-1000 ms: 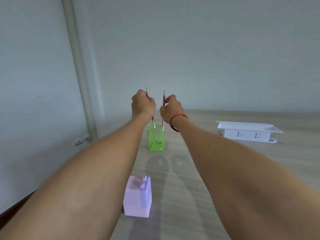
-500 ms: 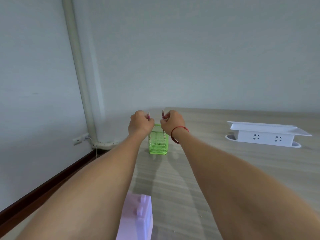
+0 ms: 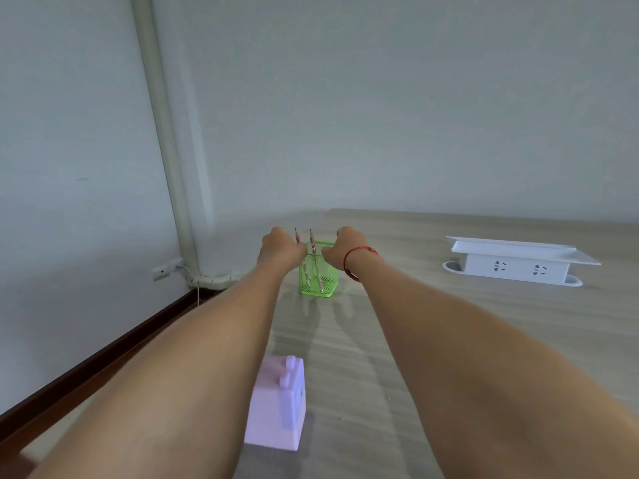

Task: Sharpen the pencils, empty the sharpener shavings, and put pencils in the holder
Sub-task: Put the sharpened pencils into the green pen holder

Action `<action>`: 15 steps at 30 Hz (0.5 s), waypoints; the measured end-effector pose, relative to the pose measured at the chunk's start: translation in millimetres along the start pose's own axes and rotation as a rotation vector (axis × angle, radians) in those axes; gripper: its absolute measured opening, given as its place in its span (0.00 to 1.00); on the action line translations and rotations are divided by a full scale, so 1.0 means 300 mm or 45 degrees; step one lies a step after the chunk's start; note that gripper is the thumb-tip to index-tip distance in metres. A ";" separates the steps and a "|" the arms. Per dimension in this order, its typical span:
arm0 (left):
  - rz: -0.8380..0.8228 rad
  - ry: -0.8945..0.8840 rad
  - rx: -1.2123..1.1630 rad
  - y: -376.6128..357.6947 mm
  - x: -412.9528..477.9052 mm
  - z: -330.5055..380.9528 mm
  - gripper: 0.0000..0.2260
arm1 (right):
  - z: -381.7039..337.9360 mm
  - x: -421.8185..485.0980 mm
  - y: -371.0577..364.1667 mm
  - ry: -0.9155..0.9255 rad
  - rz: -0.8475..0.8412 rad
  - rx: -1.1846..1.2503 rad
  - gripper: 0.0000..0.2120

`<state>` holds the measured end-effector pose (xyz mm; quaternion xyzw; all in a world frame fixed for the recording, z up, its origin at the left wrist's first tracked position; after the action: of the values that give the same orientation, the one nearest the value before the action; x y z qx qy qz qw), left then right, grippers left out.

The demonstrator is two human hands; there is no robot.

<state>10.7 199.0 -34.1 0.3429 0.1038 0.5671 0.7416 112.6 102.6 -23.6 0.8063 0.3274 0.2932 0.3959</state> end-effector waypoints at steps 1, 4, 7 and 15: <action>-0.008 0.010 0.023 0.015 -0.031 0.010 0.21 | -0.004 -0.030 0.026 0.011 0.000 -0.034 0.16; -0.047 -0.008 0.099 0.057 -0.146 0.059 0.20 | -0.003 -0.148 0.107 0.040 0.001 -0.146 0.16; -0.096 -0.066 0.193 0.078 -0.290 0.128 0.18 | 0.026 -0.286 0.195 0.063 0.012 -0.259 0.16; -0.137 -0.222 0.285 0.019 -0.672 0.371 0.22 | 0.219 -0.628 0.444 -0.020 0.092 -0.368 0.16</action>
<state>-0.9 -27.6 4.8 0.4653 0.1196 0.4793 0.7345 84.6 -133.0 12.9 0.7543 0.2495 0.3450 0.4997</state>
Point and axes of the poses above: each hand's wrist, its own x-axis towards the middle knuckle, its own y-axis out of the back of the hand, z = x × y, the point moved 5 cm from there along x, towards the middle knuckle, and after that the axes turned 2 degrees about -x, right-handed, at the moved point
